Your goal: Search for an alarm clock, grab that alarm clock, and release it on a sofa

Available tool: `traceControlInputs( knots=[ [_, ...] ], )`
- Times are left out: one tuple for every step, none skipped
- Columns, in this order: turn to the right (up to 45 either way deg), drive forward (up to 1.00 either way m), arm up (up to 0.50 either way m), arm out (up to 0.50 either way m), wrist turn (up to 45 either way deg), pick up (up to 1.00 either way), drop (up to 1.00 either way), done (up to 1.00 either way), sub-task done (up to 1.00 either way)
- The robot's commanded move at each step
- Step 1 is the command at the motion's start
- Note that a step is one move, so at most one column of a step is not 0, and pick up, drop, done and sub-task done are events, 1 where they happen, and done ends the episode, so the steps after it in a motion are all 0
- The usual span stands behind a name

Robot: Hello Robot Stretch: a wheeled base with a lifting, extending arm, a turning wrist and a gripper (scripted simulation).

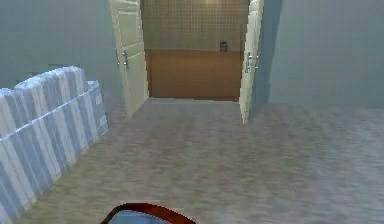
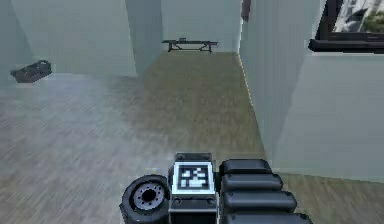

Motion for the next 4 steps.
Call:
traceControlInputs(
  knots=[
    [0.0,1.0,0.0,0.0,0.0,0.0,0.0,0.0,0.0],
    [0.0,1.0,0.0,0.0,0.0,0.0,0.0,0.0,0.0],
    [0.0,1.0,0.0,0.0,0.0,0.0,0.0,0.0,0.0],
    [-18.0,0.0,0.0,0.0,0.0,0.0,0.0,0.0,0.0]
  ],
)
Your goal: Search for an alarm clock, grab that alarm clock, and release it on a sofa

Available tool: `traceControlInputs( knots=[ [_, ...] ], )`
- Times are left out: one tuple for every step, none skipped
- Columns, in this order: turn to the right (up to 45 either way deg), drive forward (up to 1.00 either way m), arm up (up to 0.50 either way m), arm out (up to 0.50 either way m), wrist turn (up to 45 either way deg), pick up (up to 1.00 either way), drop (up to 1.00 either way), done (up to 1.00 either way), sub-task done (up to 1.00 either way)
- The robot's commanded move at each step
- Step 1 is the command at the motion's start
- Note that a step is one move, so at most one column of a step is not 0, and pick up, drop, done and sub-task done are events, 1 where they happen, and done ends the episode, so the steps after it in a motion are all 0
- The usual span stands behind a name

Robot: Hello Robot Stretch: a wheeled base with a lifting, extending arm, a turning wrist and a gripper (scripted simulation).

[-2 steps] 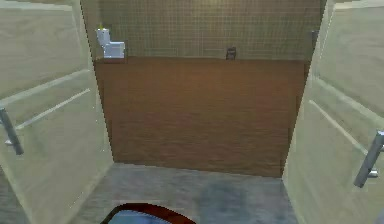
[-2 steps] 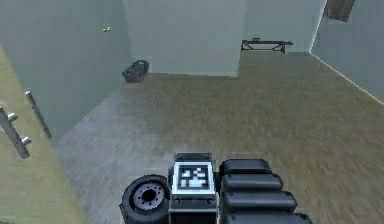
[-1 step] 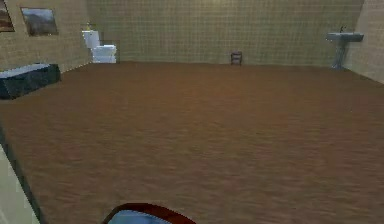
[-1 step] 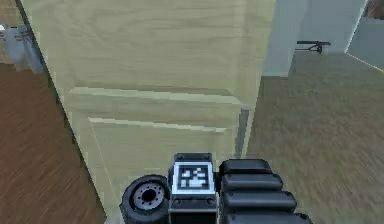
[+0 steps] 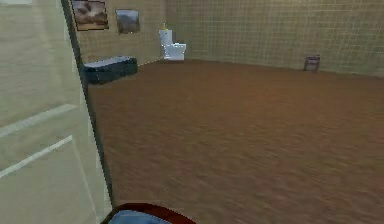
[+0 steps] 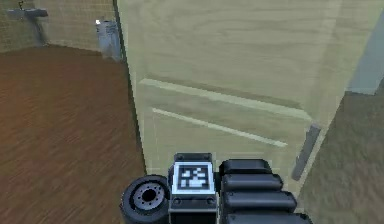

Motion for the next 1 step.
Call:
traceControlInputs(
  knots=[
    [0.0,0.15,0.0,0.0,0.0,0.0,0.0,0.0,0.0]
  ],
)
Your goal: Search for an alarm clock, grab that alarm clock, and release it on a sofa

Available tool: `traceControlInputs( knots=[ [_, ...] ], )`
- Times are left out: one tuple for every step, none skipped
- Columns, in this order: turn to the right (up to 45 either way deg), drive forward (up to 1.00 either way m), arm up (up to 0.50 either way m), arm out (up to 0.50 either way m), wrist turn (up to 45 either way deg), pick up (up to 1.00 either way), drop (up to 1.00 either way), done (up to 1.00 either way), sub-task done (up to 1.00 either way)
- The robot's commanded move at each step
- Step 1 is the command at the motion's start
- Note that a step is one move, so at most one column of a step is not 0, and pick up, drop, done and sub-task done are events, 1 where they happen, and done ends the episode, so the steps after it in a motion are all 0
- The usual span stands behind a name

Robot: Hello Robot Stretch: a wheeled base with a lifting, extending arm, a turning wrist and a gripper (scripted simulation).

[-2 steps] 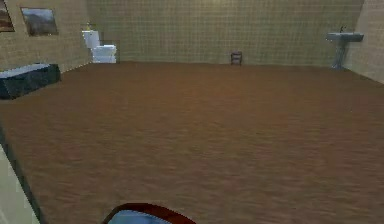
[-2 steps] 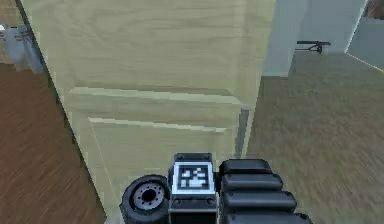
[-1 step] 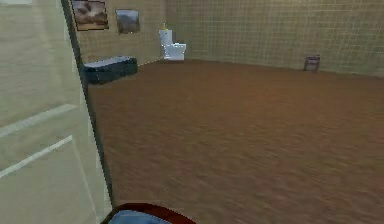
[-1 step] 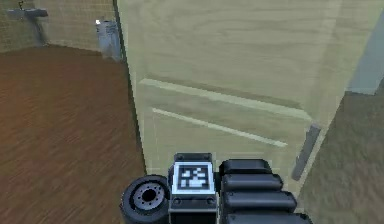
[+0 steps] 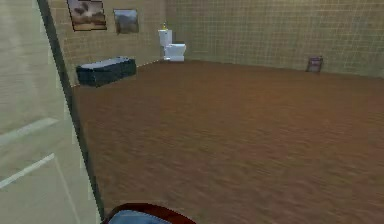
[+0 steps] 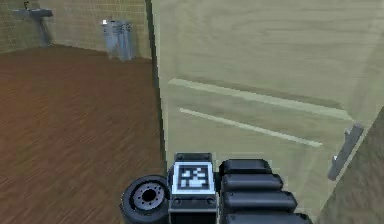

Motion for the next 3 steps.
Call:
traceControlInputs(
  knots=[
    [45.0,0.0,0.0,0.0,0.0,0.0,0.0,0.0,0.0],
    [12.0,0.0,0.0,0.0,0.0,0.0,0.0,0.0,0.0],
    [0.0,1.0,0.0,0.0,0.0,0.0,0.0,0.0,0.0]
  ],
)
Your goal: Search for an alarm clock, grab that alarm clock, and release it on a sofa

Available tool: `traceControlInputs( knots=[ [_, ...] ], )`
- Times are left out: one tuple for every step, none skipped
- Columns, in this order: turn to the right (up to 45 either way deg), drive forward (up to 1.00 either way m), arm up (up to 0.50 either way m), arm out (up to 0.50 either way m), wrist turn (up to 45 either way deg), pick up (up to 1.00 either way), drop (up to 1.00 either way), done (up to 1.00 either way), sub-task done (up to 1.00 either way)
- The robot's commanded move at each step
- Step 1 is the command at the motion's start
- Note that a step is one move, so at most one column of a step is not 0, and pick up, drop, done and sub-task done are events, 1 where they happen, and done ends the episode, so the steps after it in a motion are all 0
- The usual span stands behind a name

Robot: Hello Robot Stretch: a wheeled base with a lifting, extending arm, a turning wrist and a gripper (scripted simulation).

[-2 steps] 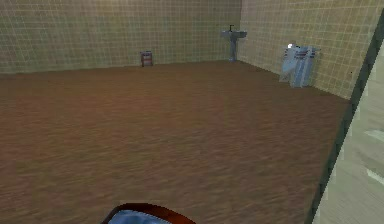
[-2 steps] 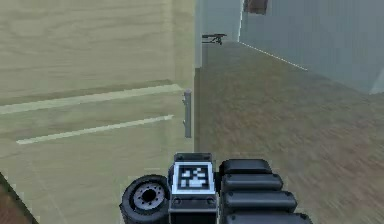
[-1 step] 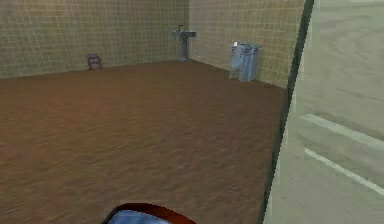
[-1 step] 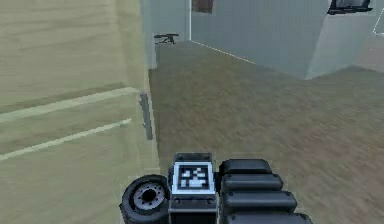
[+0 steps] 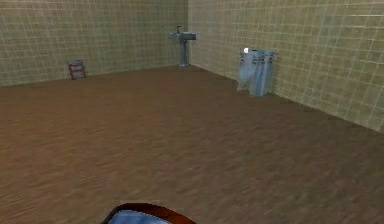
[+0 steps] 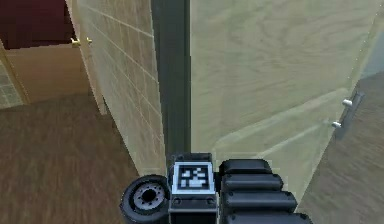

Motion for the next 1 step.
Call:
traceControlInputs(
  knots=[
    [-3.0,0.0,0.0,0.0,0.0,0.0,0.0,0.0,0.0]
  ],
)
